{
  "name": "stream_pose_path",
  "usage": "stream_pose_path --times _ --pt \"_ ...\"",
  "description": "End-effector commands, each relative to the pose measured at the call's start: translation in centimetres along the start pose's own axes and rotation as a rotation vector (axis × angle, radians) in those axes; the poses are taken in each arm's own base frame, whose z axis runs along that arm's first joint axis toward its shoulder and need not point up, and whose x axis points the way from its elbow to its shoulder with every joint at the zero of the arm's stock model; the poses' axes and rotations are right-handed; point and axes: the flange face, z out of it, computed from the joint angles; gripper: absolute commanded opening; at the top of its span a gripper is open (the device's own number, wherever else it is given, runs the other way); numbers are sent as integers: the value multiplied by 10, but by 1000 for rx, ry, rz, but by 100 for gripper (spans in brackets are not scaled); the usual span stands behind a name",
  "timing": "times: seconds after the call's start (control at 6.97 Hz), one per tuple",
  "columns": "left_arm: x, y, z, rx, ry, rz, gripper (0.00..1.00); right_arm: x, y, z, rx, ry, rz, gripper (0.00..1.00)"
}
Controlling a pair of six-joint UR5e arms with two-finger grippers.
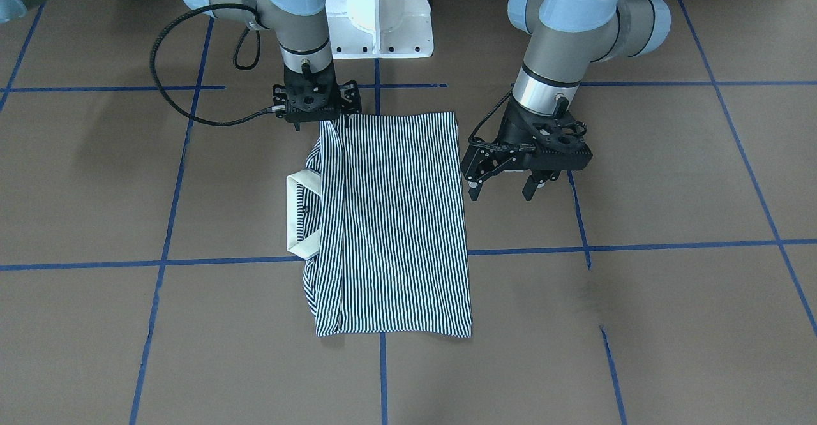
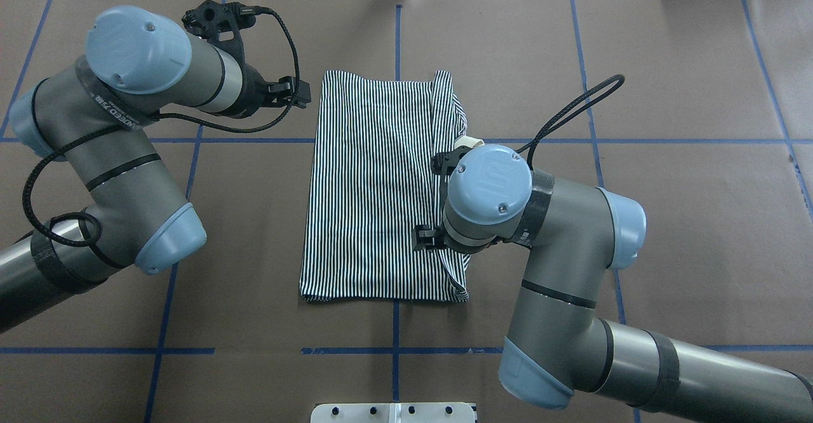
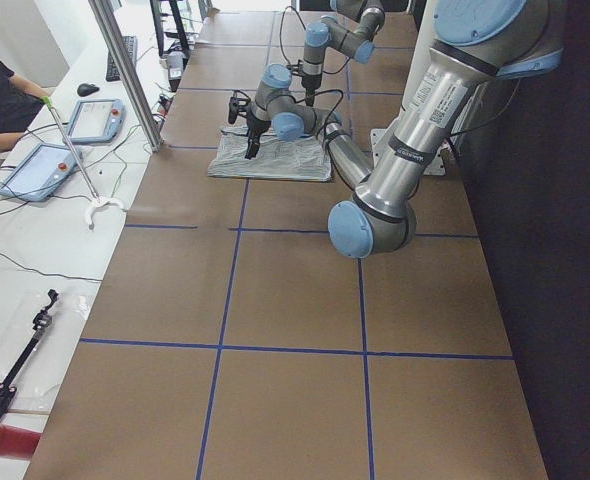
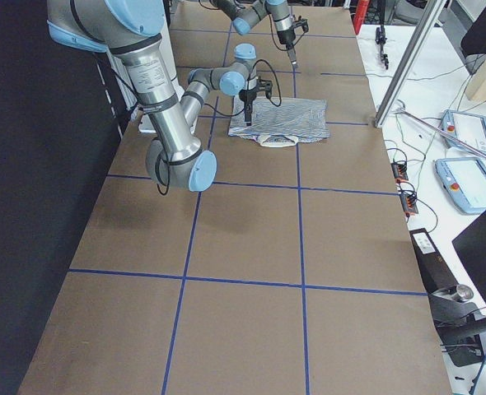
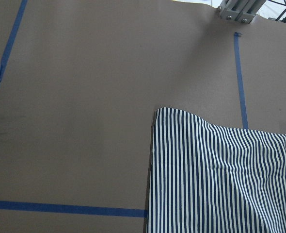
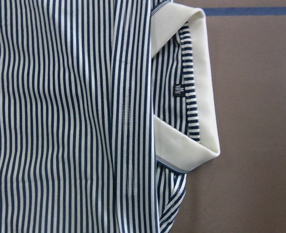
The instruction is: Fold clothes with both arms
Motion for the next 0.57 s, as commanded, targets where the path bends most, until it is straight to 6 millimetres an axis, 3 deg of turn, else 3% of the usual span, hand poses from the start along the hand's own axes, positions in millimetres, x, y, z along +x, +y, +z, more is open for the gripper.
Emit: stream_pose_path --times 0.0,0.43 --pt "-2 5 1 -8 -1 2 100 -7 13 30 -40 64 -81 100" --pt "-1 7 4 -13 2 5 100 -6 12 40 -52 81 -77 100"
